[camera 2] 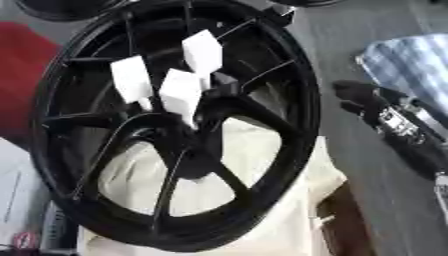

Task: Pull the pin out of the wheel hub.

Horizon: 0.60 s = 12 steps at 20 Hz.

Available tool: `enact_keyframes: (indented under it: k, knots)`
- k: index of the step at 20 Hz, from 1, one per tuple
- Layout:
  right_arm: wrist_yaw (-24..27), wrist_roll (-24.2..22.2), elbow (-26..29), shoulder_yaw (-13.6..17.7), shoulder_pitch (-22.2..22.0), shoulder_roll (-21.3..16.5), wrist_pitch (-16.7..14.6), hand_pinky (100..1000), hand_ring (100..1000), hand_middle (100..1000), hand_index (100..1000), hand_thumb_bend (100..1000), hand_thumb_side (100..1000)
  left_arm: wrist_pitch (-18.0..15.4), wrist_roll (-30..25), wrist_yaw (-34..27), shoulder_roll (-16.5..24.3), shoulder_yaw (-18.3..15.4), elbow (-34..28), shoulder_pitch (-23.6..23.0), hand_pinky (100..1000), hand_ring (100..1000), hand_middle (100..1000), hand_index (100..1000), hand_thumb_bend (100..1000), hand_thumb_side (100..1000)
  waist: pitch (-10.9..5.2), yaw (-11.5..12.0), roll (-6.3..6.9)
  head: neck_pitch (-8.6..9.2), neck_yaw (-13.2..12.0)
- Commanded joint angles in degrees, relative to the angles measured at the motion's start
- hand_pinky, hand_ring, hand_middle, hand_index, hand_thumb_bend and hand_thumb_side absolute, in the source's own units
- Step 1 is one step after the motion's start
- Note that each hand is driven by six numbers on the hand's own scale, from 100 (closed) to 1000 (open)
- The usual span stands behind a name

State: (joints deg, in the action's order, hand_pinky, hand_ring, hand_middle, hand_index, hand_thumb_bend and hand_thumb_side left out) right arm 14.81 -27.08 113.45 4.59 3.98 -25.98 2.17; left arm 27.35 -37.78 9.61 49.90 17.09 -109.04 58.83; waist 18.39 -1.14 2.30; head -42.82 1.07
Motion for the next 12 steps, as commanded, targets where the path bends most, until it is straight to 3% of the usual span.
enact_keyframes:
  k: [1, 8, 12]
  knots:
    - [0.75, -0.18, 1.14, 0.68, 0.05, -1.36, -0.26, 1000, 996, 920, 795, 100, 742, 0.35, -0.13, -0.13, 1.97, -0.82, -0.12, 0.57, 835, 720, 644, 782, 100, 442, -1.80, -0.06, -0.23, -0.36, -0.20]
    - [0.81, -0.26, 1.14, 0.69, -0.03, -1.39, -0.34, 1000, 996, 920, 795, 100, 742, 0.34, -0.05, -0.18, 2.08, -0.88, -0.18, 0.56, 837, 724, 648, 796, 100, 447, -1.85, -0.01, -0.32, -0.29, -0.14]
    - [0.65, -0.28, 1.14, 0.64, -0.01, -1.42, -0.23, 1000, 996, 920, 795, 100, 744, 0.74, -1.49, 0.60, 3.09, 1.08, -1.32, 0.19, 846, 748, 679, 828, 100, 487, -1.77, 0.03, -0.17, -0.08, -0.04]
